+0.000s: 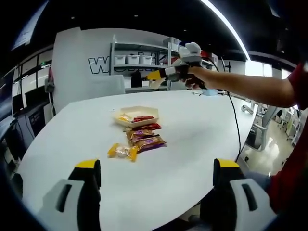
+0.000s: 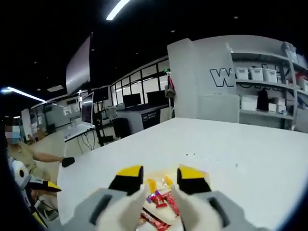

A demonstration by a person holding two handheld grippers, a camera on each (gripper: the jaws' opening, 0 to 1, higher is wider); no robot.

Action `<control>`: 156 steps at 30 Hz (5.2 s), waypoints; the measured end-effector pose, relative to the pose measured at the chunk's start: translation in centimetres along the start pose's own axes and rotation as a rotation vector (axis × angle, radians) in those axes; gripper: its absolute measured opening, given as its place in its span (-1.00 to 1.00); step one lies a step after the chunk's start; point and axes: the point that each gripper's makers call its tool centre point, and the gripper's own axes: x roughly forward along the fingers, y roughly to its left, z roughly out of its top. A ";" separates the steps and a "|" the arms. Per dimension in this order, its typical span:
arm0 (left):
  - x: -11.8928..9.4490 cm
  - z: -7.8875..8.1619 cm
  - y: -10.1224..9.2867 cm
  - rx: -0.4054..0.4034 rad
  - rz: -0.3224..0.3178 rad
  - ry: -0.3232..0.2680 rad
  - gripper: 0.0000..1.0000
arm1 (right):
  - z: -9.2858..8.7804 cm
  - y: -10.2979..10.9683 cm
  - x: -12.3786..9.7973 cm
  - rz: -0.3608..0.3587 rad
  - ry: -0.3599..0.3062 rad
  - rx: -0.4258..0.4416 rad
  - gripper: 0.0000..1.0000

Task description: Place the target food into the container with the food tongs after gripping and lifting it, then release it inside without dropping or visibly crushing the food.

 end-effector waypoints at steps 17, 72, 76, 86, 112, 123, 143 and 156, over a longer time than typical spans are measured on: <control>0.2 -0.5 -0.6 0.005 -0.018 0.016 0.89 | -3.7 1.3 -0.9 0.024 0.038 -0.003 -0.53; 1.3 -1.5 -2.6 0.026 -0.070 0.061 0.87 | -15.4 10.6 0.0 0.214 0.223 -0.045 -0.50; 1.4 -1.5 -2.6 0.028 -0.073 0.063 0.86 | -15.8 10.8 -0.5 0.213 0.234 -0.052 -0.50; 1.5 -1.7 -2.8 0.029 -0.079 0.065 0.86 | -15.2 11.6 -0.5 0.215 0.216 -0.065 -0.49; 1.5 -2.7 -2.5 0.012 -0.072 0.081 0.85 | -16.7 13.0 1.2 0.228 0.220 -0.231 -0.65; 1.2 -2.9 -2.4 0.007 -0.066 0.082 0.85 | -16.4 12.8 1.2 0.208 0.210 -0.218 -0.66; 1.1 -2.8 -2.4 0.001 -0.066 0.072 0.85 | -13.1 11.0 -0.3 0.181 0.143 -0.164 -0.65; 1.1 -2.4 -2.4 0.008 -0.063 0.067 0.88 | -9.2 7.9 -0.8 0.130 0.104 -0.177 -0.64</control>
